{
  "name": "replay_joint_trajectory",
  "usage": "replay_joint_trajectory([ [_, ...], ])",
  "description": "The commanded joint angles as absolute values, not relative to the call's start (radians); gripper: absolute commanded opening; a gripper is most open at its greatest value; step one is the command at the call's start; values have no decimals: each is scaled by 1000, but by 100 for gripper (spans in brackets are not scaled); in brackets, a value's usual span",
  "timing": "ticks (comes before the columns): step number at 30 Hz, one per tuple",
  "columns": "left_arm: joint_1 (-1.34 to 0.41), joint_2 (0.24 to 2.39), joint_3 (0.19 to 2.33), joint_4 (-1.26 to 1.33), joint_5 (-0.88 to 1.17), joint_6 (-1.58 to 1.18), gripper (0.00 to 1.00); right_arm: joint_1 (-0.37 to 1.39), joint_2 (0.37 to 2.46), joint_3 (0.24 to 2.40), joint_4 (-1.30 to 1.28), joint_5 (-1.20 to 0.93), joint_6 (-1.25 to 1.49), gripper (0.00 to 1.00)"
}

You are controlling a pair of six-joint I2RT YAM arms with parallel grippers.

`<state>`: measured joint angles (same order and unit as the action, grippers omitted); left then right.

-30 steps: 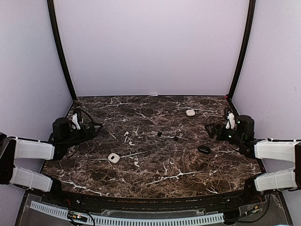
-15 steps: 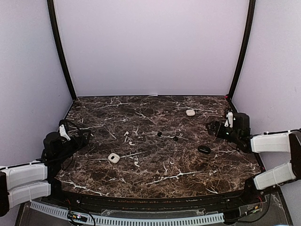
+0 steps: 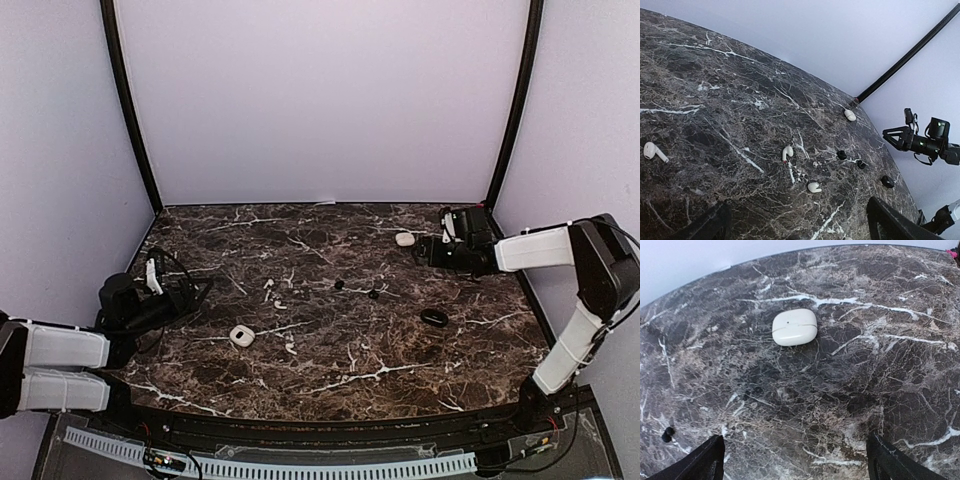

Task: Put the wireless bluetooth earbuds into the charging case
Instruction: Pick up the charging case from the center of the board.

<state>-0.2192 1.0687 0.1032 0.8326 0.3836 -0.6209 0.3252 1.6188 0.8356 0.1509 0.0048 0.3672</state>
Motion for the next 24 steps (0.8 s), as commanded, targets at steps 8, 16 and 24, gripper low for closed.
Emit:
replay_joint_trajectory([
  [8,-232,1088,128,919,464,-595,97,391,1880,1122,-46,212,258,96],
  [16,-235,1120,130,939,470,-589,97,394,2034,1326,-121,270,223,98],
  [24,-237,1153,130,963,464,-590,97,393,2161,1502,-182,290,200,98],
])
